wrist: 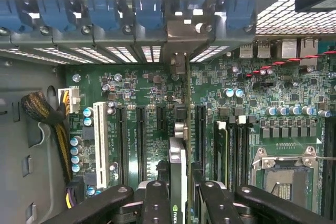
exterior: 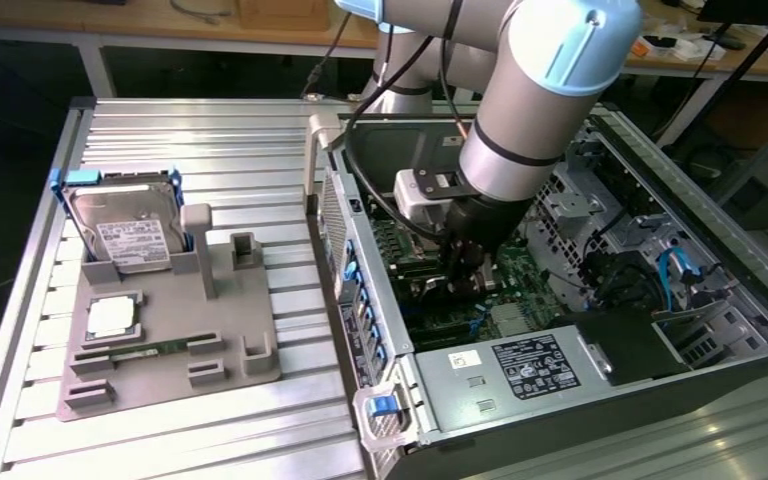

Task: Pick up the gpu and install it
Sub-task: 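Insert the gpu into the slot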

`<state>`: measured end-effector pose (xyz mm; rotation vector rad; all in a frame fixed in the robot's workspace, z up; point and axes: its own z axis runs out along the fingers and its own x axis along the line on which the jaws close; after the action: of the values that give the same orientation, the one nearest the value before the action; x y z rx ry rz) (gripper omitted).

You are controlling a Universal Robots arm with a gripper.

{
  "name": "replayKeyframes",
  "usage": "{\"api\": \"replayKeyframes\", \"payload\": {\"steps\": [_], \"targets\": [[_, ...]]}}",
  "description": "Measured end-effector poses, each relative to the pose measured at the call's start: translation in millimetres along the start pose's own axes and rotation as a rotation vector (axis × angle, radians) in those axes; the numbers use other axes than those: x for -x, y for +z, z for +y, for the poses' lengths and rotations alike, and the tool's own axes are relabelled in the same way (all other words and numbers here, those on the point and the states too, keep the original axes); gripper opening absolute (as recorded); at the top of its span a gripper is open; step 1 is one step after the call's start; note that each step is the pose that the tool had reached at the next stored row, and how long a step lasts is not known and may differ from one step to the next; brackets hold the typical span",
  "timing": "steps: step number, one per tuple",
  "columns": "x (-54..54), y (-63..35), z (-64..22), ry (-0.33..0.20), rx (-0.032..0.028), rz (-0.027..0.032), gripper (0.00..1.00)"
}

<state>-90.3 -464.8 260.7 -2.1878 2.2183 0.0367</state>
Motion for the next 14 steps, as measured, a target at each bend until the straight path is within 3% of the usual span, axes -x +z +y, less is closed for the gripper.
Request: {"api": "replayKeyframes", "payload": {"steps": [14], "targets": [[0.0, 0.3, 0.6, 0.0, -0.0016, -0.0035, 0.27]]}}
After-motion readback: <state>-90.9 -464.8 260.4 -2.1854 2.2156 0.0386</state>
